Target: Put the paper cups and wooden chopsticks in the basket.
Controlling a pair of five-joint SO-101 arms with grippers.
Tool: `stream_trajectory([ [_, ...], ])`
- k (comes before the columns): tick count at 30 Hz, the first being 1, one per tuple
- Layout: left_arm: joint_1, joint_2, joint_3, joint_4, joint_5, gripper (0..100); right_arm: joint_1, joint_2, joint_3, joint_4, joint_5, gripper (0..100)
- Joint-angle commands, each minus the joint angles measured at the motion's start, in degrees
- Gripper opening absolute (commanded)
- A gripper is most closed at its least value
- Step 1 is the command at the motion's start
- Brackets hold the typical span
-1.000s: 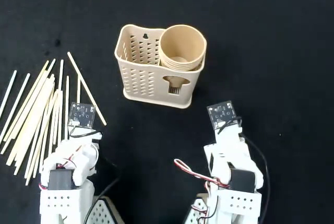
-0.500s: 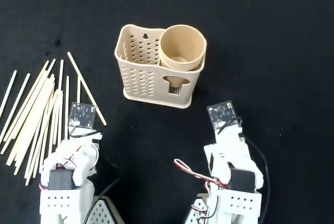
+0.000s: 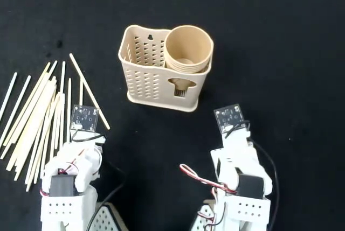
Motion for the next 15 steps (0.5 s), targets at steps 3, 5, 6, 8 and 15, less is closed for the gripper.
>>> stream_trajectory([
  [3,0.1,-0.4,0.0,-0.9,0.2,3,0.4,-4.3,0.0,0.4,0.3,8.2],
  [5,0.1,-0.4,0.2,-0.9,0.2,3,0.4,-4.3,0.0,0.4,0.3,8.2],
  [6,0.1,-0.4,0.3,-1.0,0.2,3,0.4,-4.3,0.0,0.4,0.2,8.2],
  [8,0.1,-0.4,0.3,-0.9,0.2,3,0.4,-4.3,0.0,0.4,0.2,8.2],
  [15,0.1,-0.4,-0.2,-0.5,0.2,3,0.4,-4.3,0.0,0.4,0.2,8.2],
])
